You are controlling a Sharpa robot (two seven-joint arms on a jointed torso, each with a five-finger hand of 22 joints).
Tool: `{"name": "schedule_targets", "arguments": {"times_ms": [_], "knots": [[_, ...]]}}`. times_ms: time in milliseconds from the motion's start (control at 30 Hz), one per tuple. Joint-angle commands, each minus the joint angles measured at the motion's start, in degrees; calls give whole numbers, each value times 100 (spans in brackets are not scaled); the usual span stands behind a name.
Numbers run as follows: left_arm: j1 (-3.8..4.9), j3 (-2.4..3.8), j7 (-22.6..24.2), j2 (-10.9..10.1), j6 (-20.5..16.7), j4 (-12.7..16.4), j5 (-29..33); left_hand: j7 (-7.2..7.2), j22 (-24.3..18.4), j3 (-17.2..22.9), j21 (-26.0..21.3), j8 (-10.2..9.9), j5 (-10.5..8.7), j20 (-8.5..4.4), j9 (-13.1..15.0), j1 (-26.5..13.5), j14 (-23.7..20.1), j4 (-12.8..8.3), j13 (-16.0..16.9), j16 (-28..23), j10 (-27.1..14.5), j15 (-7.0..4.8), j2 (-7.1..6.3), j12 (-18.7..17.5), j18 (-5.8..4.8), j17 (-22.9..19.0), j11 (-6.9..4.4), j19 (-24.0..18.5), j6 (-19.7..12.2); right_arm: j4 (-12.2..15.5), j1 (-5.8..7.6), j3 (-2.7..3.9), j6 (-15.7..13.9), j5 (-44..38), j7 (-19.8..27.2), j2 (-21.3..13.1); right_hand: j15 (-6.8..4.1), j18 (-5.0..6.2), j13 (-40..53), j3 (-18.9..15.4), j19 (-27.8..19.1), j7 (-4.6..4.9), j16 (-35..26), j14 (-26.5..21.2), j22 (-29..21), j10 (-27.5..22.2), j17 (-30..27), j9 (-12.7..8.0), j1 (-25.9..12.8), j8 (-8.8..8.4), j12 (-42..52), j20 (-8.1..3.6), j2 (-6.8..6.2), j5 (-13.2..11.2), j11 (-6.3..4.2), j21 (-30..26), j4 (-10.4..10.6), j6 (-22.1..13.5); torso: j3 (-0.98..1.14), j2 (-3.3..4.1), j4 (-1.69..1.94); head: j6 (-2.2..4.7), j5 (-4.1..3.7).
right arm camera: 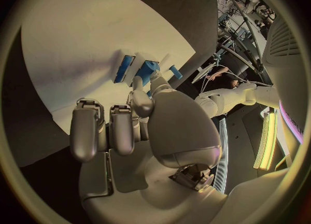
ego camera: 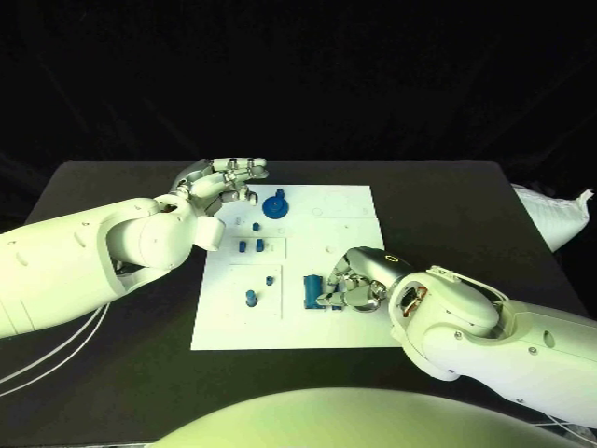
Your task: Assemble the parts on the task board
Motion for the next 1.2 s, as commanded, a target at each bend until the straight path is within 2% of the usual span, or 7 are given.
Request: {"name": "schedule_targets", "arguments": {"times_ms": [33, 200, 600, 867, 967, 1033, 1200], "knots": [[2, 3, 24, 13, 95, 2, -21, 2, -7, -22, -28, 22, 13, 9, 0, -1, -40, -11, 8, -33, -56, -16, 34, 36, 68, -8, -3, -33, -32, -33, -4, -2, 191, -129, -51, 45, -44, -73, 10, -35, 36, -15, 32, 402, 8, 53, 349, 8, 57, 32, 13, 8, 23, -20, 1, 35, -10, 29, 3, 4, -7, -8, 13], [2, 3, 24, 17, 96, 1, -21, 2, -7, -22, -28, 22, 13, 9, 0, -1, -40, -11, 8, -33, -56, -16, 34, 36, 68, -8, -3, -33, -32, -51, -4, -2, 197, -144, -66, 72, -45, -74, 19, -31, 37, -16, 36, 403, 11, 57, 354, 9, 65, 33, 27, 7, 39, -21, 0, 37, -12, 30, -5, 1, -5, -17, 13], [2, 3, 25, 14, 97, 2, -21, 2, -7, -22, -28, 22, 13, 9, 0, -1, -40, -11, 8, -33, -56, -16, 34, 36, 68, -8, -3, -33, -32, -75, -4, -2, 167, -165, -84, 80, -46, -73, 25, -30, 36, -15, 36, 403, 8, 61, 355, 10, 59, 35, 34, 6, 80, -4, 0, 35, 0, 33, -3, -2, -5, -16, 12], [2, 3, 30, 12, 100, -1, -21, 2, -7, -22, -28, 22, 13, 9, 0, -1, -40, -11, 8, -33, -56, -16, 34, 36, 68, -8, -3, -33, -32, -20, -4, -1, -79, -105, 37, 24, -44, -71, -10, -71, 31, -7, 25, 399, -2, 43, 338, 7, 21, 26, -34, 4, 77, 55, 5, 28, 23, 13, 1, -2, -8, -7, 11], [2, 3, 34, 10, 99, -6, -21, 2, -7, -22, -28, 22, 13, 9, 0, -1, -40, -11, 8, -33, -56, -16, 34, 36, 68, -8, -3, -33, -32, -17, -3, -1, -468, 296, 393, -78, -24, -60, -196, -101, 7, 38, -4, 388, -57, -83, 295, -23, 50, -46, -362, 5, 52, 207, 37, -9, 16, -114, -2, -8, -9, -2, 16], [2, 3, 37, 6, 94, -13, -21, 2, -7, -22, -28, 22, 13, 9, 0, -1, -40, -11, 8, -33, -56, -16, 34, 36, 68, -8, -3, -33, -32, -42, 10, 0, -781, 792, 755, -177, 12, -48, -349, -101, -22, 114, -33, 378, -123, -199, 252, -77, 125, -174, -631, 21, 38, 358, 93, -53, -14, -324, -6, -15, -11, 3, 21], [3, 2, 58, 7, 78, -61, -21, 3, -12, -28, -35, 34, 13, 11, 0, -5, -58, -16, 8, -38, -73, -14, 44, 61, 67, -39, -1, -36, -40, -274, 181, 3, -1289, 2494, 1958, -386, 96, -1, -575, -74, -128, 225, -166, 332, -370, -394, 57, -152, 321, -331, -1022, 95, 61, 438, 188, -218, -105, -532, -13, -34, -26, 77, 17]]}}
